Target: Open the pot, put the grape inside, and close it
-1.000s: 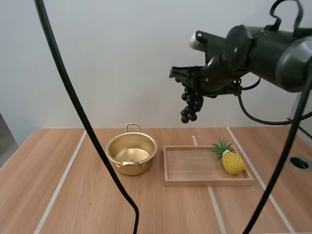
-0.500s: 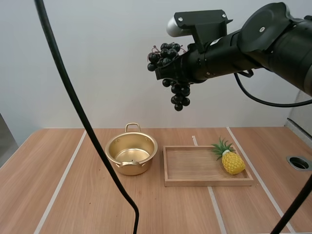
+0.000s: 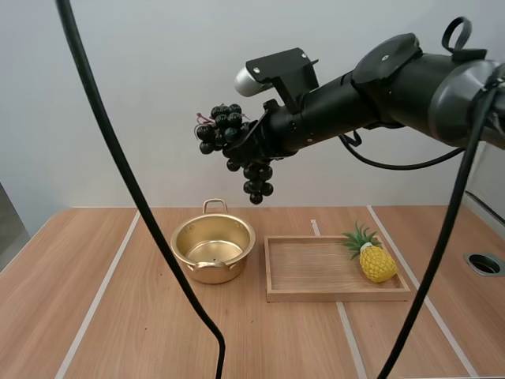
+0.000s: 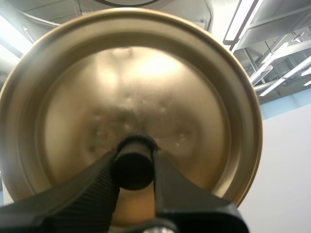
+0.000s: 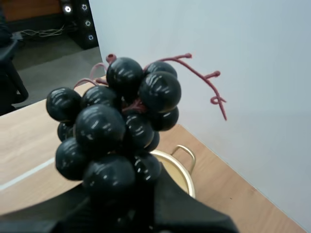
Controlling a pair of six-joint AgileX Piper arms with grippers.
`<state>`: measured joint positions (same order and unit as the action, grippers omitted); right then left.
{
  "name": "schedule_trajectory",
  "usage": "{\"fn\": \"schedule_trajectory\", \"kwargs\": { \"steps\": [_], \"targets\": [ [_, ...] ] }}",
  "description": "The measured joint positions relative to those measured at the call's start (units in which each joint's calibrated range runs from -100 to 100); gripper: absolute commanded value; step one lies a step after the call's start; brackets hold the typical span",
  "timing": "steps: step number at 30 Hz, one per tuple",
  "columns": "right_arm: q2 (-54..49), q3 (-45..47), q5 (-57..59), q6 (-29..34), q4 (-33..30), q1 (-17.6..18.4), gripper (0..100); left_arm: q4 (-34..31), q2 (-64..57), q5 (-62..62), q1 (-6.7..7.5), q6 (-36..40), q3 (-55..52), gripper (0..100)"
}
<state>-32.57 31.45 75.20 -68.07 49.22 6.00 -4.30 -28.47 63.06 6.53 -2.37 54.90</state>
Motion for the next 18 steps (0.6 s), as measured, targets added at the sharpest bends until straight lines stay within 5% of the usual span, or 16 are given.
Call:
{"fn": "schedule_trajectory", "kwargs": {
  "steps": [9, 18],
  "targets": [
    [13.8, 0.0, -0.7, -2.1, 2.2, 4.0, 0, 0.0, 0.0, 0.0, 0.00, 0.0, 0.0, 0],
    [21.2, -0.7, -14.1, -2.5, 0.7, 8.4, 0, 0.0, 0.0, 0.0, 0.00, 0.0, 0.0, 0]
  ]
}}
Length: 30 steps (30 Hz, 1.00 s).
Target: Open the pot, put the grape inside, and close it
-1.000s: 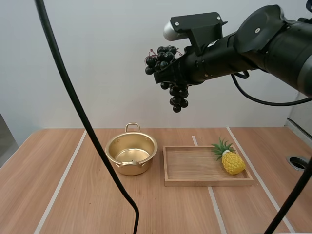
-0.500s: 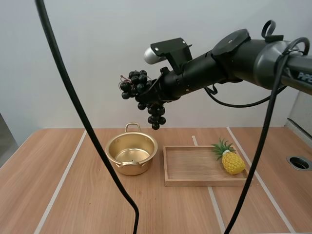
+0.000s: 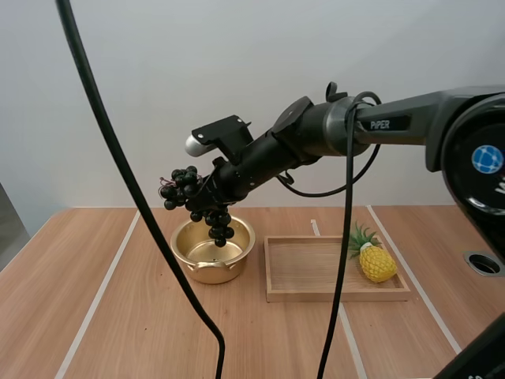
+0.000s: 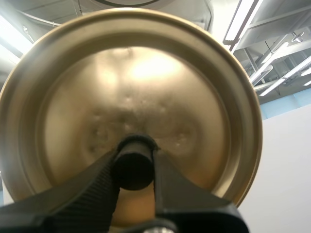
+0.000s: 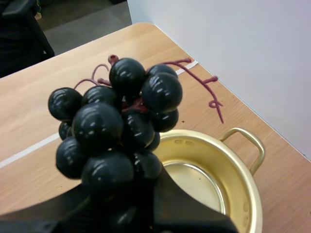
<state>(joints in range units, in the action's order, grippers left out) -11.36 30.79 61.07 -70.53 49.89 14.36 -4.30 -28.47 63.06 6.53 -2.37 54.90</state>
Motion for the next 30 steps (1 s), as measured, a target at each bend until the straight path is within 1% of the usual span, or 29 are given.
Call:
{"fn": "schedule_trajectory", "kwargs": {
  "steps": [9, 19, 30],
  "targets": [
    [8.7, -5.3, -2.3, 0.0, -2.0, 0.1, 0, 0.0, 0.0, 0.0, 0.00, 0.0, 0.0, 0],
    [16.3, -5.4, -5.0, 0.0, -8.2, 0.1, 0, 0.0, 0.0, 0.0, 0.00, 0.0, 0.0, 0],
    [19.4, -5.4, -6.5, 0.2, -12.0, -0.6, 0, 0.0, 0.0, -0.1, 0.00, 0.0, 0.0, 0]
  ]
}}
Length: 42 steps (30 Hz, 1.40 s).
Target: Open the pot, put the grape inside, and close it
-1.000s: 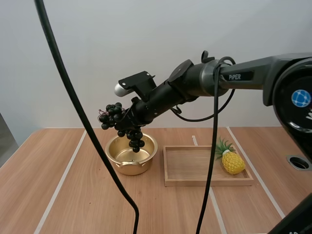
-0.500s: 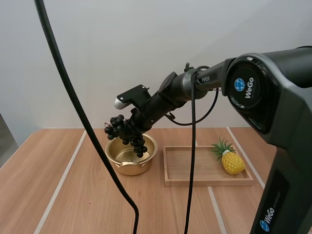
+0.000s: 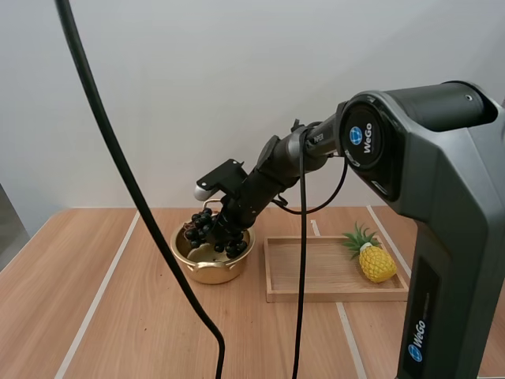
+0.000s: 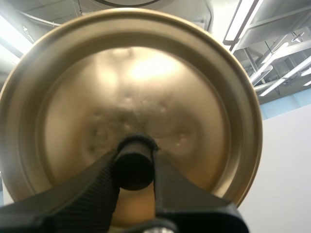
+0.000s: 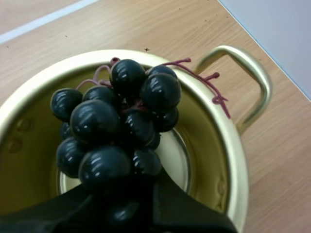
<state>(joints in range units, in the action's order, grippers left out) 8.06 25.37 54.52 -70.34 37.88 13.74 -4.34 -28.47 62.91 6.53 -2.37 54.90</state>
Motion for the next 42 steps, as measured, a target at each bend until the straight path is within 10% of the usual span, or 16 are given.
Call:
{"fn": "schedule_trajectory", "kwargs": {
  "steps": [33, 38, 42],
  "targets": [
    [5.6, -1.8, 4.8, 4.2, -3.6, 0.0, 2, 0.0, 0.0, 0.0, 0.00, 0.0, 0.0, 0],
    [5.6, -1.8, 6.5, 4.6, -3.7, 0.0, 93, 0.0, 0.0, 0.0, 0.00, 0.0, 0.0, 0],
    [5.2, -1.9, 9.9, 5.3, -3.1, 0.3, 100, 0.0, 0.0, 0.0, 0.00, 0.0, 0.0, 0]
  ]
}}
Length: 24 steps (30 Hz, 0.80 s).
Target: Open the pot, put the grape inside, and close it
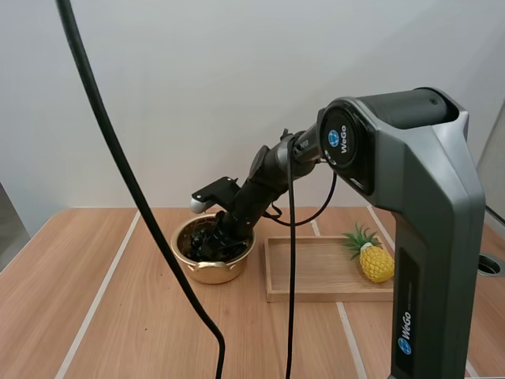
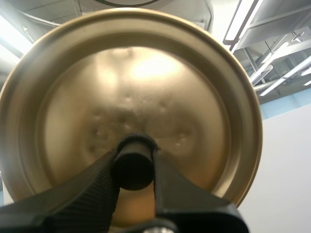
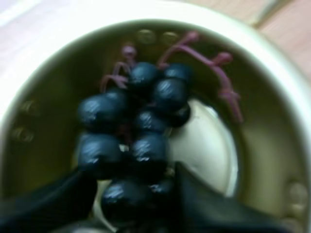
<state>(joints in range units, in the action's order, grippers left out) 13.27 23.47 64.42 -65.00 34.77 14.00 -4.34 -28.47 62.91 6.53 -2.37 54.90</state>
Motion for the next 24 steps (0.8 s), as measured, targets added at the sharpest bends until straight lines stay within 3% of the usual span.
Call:
{"fn": "schedule_trajectory", "kwargs": {
  "steps": [9, 24],
  "targets": [
    [-6.2, 0.6, 1.6, 1.0, -2.7, -0.1, 100, 0.0, 0.0, 0.0, 0.00, 0.0, 0.0, 0],
    [-32.8, 0.7, 3.3, 5.5, -4.7, -0.4, 100, -0.1, 0.0, 0.0, 0.00, 0.0, 0.0, 0]
  ]
}}
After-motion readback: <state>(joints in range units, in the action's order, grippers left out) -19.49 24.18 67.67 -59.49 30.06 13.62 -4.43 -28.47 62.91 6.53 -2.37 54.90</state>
